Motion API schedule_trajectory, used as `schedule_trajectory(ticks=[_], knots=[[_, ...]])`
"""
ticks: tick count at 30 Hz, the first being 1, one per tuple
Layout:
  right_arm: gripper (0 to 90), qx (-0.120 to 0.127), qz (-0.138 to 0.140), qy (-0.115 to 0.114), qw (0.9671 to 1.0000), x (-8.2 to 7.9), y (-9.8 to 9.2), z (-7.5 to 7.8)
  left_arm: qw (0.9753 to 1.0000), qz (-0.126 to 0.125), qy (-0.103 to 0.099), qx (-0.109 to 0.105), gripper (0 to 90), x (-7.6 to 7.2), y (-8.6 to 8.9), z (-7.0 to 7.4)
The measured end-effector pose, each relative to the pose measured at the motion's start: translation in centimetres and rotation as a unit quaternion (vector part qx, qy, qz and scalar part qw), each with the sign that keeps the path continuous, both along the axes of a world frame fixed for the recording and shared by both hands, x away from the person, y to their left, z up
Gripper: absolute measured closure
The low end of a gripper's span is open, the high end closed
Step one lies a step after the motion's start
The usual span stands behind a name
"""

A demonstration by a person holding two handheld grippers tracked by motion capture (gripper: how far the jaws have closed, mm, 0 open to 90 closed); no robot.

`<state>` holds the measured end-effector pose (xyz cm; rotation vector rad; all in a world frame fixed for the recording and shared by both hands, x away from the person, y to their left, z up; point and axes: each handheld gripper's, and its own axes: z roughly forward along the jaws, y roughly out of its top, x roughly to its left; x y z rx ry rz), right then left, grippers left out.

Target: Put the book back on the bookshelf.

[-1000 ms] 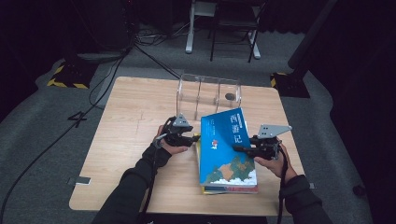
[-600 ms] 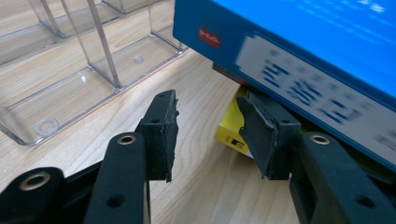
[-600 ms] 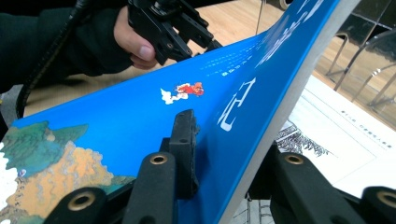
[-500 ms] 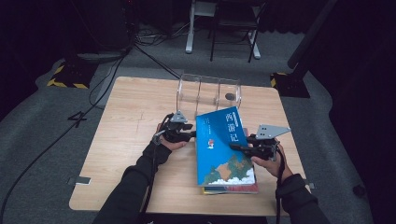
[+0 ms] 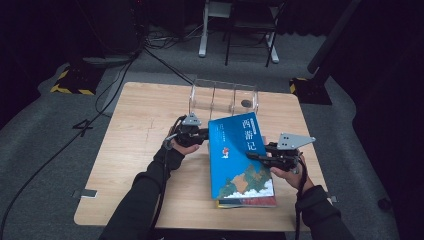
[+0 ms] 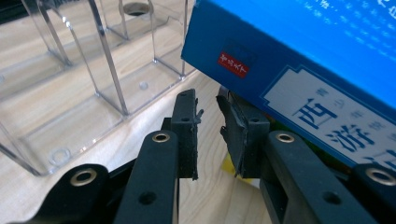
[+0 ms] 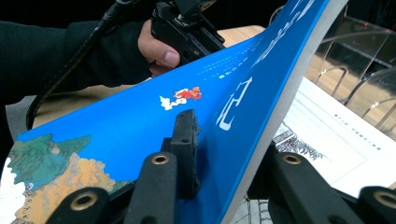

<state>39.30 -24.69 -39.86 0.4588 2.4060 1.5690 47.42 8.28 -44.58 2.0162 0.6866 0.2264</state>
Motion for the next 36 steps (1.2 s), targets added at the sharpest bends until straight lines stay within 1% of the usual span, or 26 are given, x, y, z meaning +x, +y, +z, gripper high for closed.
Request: schedule_trajectory(ticks=[1, 2, 4, 5, 6, 7, 10, 12, 13, 14, 15, 16, 17, 18, 19, 21, 24, 25, 26, 27, 28, 29, 30, 32, 35, 36], knots=[[71.3, 0.002, -0.002, -0.004, 1.0, -0.1, -0.1, 0.2, 1.0, -0.004, 0.002, -0.006, 74.6, 0.2, 0.0, 0.3], [71.3, 0.005, -0.002, -0.01, 0.9999, -0.1, -0.1, 0.3, 0.9999, -0.009, -0.002, -0.007, 76.6, 0.3, -0.1, 0.5], [71.3, 0.01, -0.004, -0.019, 0.9998, -0.1, -0.3, 0.6, 0.9998, -0.016, -0.006, -0.014, 81.6, 0.5, -0.2, 1.6], [71.2, 0.017, -0.005, -0.023, 0.9996, -0.2, -0.4, 0.9, 0.9997, -0.017, -0.012, -0.015, 83.6, 0.5, -0.3, 2.2], [71.2, 0.021, -0.005, -0.027, 0.9994, -0.2, -0.5, 1.2, 0.9995, -0.019, -0.022, -0.016, 87.3, 0.3, -0.5, 2.9], [71.1, 0.022, -0.006, -0.034, 0.9992, -0.2, -0.6, 1.5, 0.9993, -0.019, -0.026, -0.017, 89.7, 0.3, -0.5, 3.4], [71.0, 0.03, -0.003, -0.043, 0.9986, -0.5, -0.9, 2.1, 0.9988, -0.028, -0.03, -0.029, 89.8, 0.3, -0.3, 4.4], [70.6, 0.029, 0.004, -0.045, 0.9985, -0.6, -1.0, 2.4, 0.9985, -0.036, -0.033, -0.026, 89.8, 0.3, -0.5, 4.9], [70.5, 0.026, 0.01, -0.047, 0.9985, -0.7, -1.0, 2.5, 0.9984, -0.035, -0.03, -0.032, 89.8, 0.2, -0.6, 4.9], [70.6, 0.024, 0.012, -0.049, 0.9984, -0.8, -1.0, 2.6, 0.9981, -0.039, -0.034, -0.032, 89.9, 0.2, -0.6, 5.0], [70.6, 0.02, 0.015, -0.05, 0.9984, -0.9, -1.0, 2.7, 0.9975, -0.046, -0.033, -0.042, 89.9, 0.2, -0.6, 5.1], [70.6, 0.016, 0.016, -0.052, 0.9984, -1.0, -1.0, 2.8, 0.9973, -0.045, -0.034, -0.047, 89.9, 0.1, -0.7, 5.2], [70.6, 0.014, 0.015, -0.052, 0.9984, -1.0, -1.0, 2.8, 0.9972, -0.045, -0.037, -0.047, 89.9, 0.0, -0.7, 5.3], [70.6, 0.013, 0.013, -0.045, 0.9988, -0.9, -1.1, 2.8, 0.9969, -0.047, -0.037, -0.051, 89.9, -0.1, -0.8, 5.4], [70.5, 0.006, 0.01, -0.039, 0.9992, -0.8, -1.1, 2.8, 0.9969, -0.047, -0.038, -0.049, 89.9, -0.2, -0.9, 5.5], [70.4, 0.006, 0.013, -0.033, 0.9993, -0.7, -1.2, 2.8, 0.9971, -0.048, -0.041, -0.042, 89.9, -0.2, -1.0, 5.7], [70.4, 0.003, 0.015, -0.032, 0.9994, -0.6, -1.3, 3.0, 0.9971, -0.051, -0.045, -0.035, 89.9, -0.3, -1.1, 6.1], [70.5, 0.0, 0.016, -0.034, 0.9993, -0.6, -1.3, 3.2, 0.9972, -0.051, -0.04, -0.038, 89.9, -0.3, -1.2, 6.2], [70.6, -0.002, 0.016, -0.035, 0.9992, -0.6, -1.3, 3.3, 0.9969, -0.054, -0.046, -0.033, 89.9, -0.3, -1.3, 6.3], [70.6, -0.003, 0.016, -0.035, 0.9993, -0.5, -1.3, 3.4, 0.9968, -0.054, -0.049, -0.032, 89.9, -0.4, -1.3, 6.5], [70.7, -0.004, 0.014, -0.036, 0.9992, -0.5, -1.3, 3.5, 0.9969, -0.052, -0.045, -0.037, 89.9, -0.5, -1.4, 6.5], [71.0, -0.003, 0.011, -0.038, 0.9992, -0.4, -1.2, 3.6, 0.9967, -0.053, -0.05, -0.035, 90.0, -0.4, -1.4, 6.7], [71.5, -0.003, 0.01, -0.039, 0.9992, -0.4, -1.2, 3.7, 0.9968, -0.052, -0.049, -0.035, 90.0, -0.4, -1.4, 6.8], [73.0, -0.011, 0.006, -0.052, 0.9986, -0.6, -1.1, 3.9, 0.9967, -0.051, -0.053, -0.034, 90.0, -0.3, -1.4, 7.2], [74.8, -0.011, -0.007, -0.07, 0.9974, -0.7, -0.8, 4.1, 0.9965, -0.044, -0.058, -0.041, 90.0, -0.2, -1.3, 8.0], [75.5, -0.01, -0.011, -0.077, 0.9969, -0.7, -0.7, 4.2, 0.9963, -0.041, -0.063, -0.04, 90.0, -0.2, -1.2, 8.5]])
